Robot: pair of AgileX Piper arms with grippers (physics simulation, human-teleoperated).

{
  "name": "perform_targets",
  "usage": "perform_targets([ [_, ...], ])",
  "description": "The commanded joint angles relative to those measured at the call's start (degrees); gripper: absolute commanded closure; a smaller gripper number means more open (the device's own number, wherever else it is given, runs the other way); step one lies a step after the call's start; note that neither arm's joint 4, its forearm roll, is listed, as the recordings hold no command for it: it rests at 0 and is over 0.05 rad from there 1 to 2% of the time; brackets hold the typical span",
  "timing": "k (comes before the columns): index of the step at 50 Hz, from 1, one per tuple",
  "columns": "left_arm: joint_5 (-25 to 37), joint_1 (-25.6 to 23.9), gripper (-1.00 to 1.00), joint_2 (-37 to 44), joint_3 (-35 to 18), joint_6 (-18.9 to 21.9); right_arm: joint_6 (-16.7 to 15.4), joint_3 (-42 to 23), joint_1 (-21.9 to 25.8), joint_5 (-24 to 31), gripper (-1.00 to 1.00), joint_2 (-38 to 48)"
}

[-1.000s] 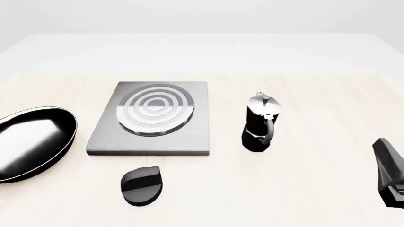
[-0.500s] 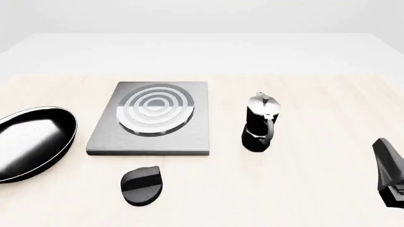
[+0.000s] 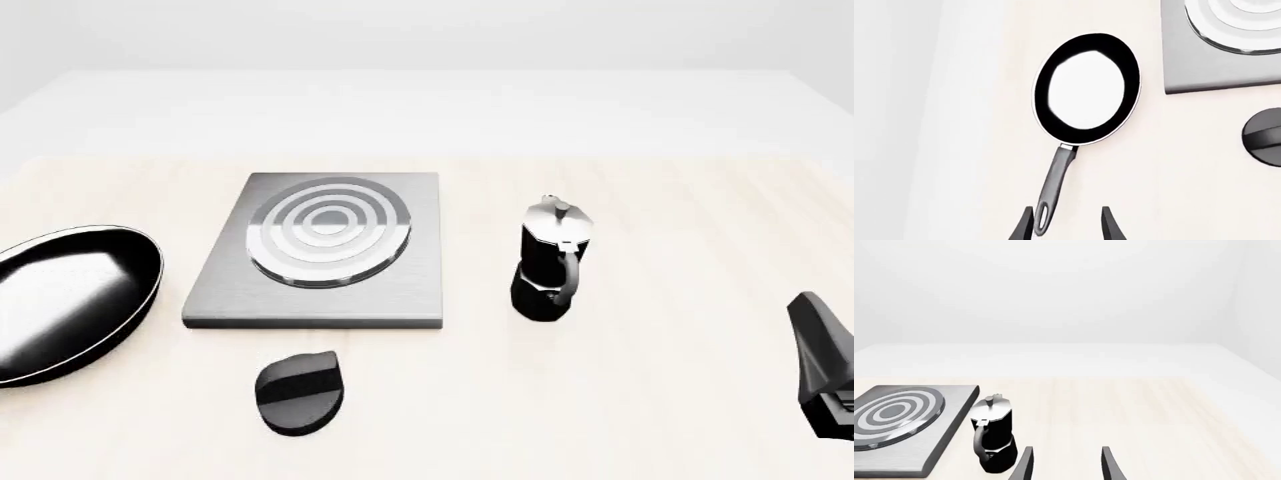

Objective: Turn on the stove and put the frying pan on it.

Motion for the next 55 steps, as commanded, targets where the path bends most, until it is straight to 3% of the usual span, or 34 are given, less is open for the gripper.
perform_targets([
  [1,-10.6,2.0,-1.00,9.9,4.1,1.6,0.0,0.0,0.0,0.0,-1.00,0.0],
  [27,-19.8,3.2,-1.00,20.3,6.3,6.2,0.0,0.0,0.0,0.0,-1.00,0.0],
  [40,-24.8,7.6,-1.00,24.3,11.0,10.2,0.0,0.0,0.0,0.0,-1.00,0.0],
  [55,-28.7,10.1,-1.00,28.4,11.8,12.7,0.0,0.0,0.0,0.0,-1.00,0.0],
])
